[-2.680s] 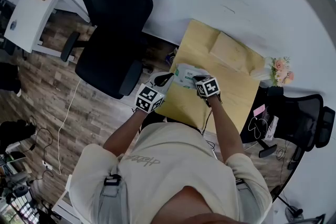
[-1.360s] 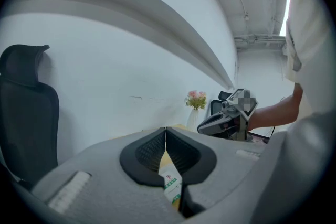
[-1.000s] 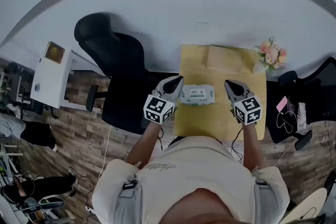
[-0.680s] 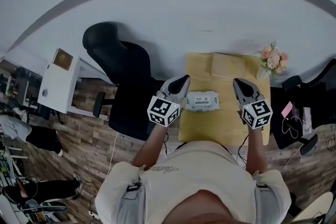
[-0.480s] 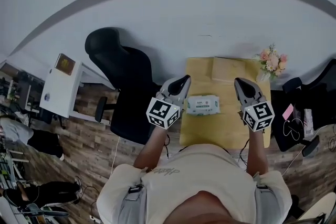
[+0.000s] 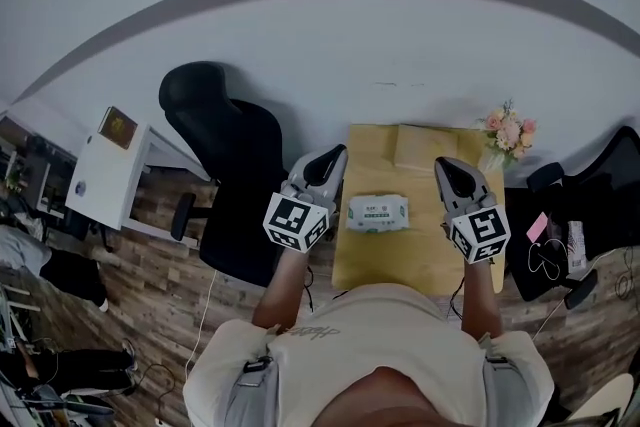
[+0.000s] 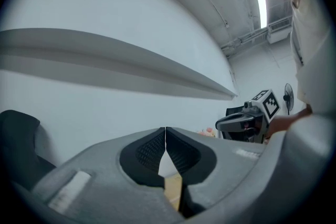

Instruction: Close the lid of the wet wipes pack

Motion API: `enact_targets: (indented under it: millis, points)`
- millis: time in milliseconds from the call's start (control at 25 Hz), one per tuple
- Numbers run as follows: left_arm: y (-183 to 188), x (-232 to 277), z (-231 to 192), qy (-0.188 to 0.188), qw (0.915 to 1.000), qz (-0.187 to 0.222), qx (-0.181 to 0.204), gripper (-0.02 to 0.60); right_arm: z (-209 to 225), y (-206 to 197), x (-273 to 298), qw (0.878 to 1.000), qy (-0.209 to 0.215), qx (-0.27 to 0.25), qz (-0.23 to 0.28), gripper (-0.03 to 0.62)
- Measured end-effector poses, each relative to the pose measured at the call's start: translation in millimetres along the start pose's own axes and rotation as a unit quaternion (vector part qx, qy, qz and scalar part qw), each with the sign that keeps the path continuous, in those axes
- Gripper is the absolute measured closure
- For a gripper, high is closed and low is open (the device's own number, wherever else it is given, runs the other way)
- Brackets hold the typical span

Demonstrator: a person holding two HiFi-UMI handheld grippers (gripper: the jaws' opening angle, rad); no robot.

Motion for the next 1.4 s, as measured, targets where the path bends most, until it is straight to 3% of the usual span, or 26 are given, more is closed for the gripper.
enact_targets:
  millis: [440,960,1400]
  points:
    - [-23.0,-3.9,2.3,0.004,0.9997,-0.021,-0.015,0.563,-7.0,9.7,6.1,1.0,0.009,-0.003,0.008,0.592]
    - [-33.3,0.8,16.1,-0.018,0.9991,-0.026,-0.028,0.563,-7.0,-5.7,1.6,1.0,0.008,-0.003,-0.017,0.592]
    - [-40.0,-6.9,8.3,-0.009,0.9991,-0.033,-0.025,0.563,-13.3,-13.4,14.9,1.0,0.021,-0.005,-0.021,0.592]
Point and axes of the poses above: the fingertips, and each gripper's own axes: x forward along the fingers, z to its right, y out of its top, the point moved 1 cm from there along -x, backward along the fingers, and after that the axes turned 7 degrees about x, right-handed, at the moved point
